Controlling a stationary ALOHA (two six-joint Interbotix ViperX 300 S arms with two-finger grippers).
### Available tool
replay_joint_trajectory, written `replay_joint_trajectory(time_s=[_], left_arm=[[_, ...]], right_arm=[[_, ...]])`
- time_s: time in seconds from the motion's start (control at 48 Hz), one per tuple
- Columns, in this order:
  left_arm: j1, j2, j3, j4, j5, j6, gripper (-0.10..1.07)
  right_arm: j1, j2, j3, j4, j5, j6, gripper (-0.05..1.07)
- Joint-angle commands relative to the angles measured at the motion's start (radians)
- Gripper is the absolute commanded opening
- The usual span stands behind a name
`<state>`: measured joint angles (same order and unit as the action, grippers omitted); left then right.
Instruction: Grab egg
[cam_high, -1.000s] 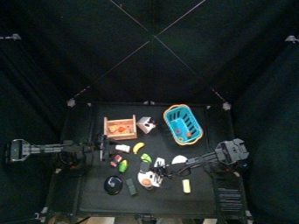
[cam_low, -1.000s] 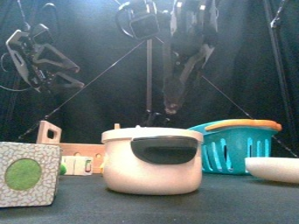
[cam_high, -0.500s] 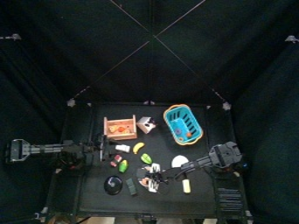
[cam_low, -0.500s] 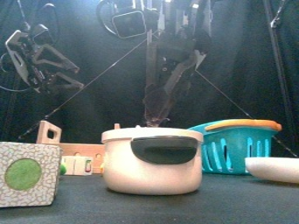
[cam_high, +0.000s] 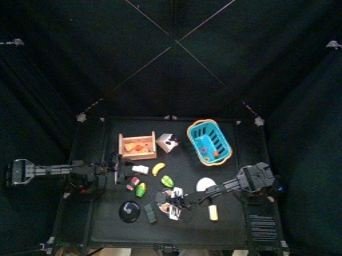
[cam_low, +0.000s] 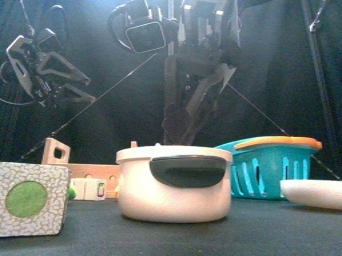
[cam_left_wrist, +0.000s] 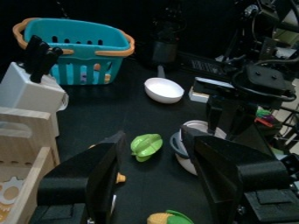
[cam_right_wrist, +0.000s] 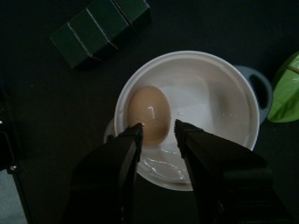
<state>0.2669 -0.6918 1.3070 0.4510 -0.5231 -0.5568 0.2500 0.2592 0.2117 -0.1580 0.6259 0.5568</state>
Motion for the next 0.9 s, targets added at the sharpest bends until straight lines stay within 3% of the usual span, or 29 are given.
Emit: replay_joint_trajectory(time_s=[0.0,0.208,0.875], left_arm=[[0.0,0.002,-0.012,-0.002,-0.003,0.002,0.9],[0.0,0.003,-0.012,-0.002,-0.003,0.002,0.9],[0.006,0.002,-0.006,-0.002,-0.003,0.002,0.9]], right_arm=[[-0.008,-0.012,-0.028,0.002,-0.014,-0.002,0.79],[-0.012,0.009,-0.028,-0.003,-0.009,0.0,0.86],[-0.043,0.035,-0.028,-0.012,-0.005,-0.003,0.86]])
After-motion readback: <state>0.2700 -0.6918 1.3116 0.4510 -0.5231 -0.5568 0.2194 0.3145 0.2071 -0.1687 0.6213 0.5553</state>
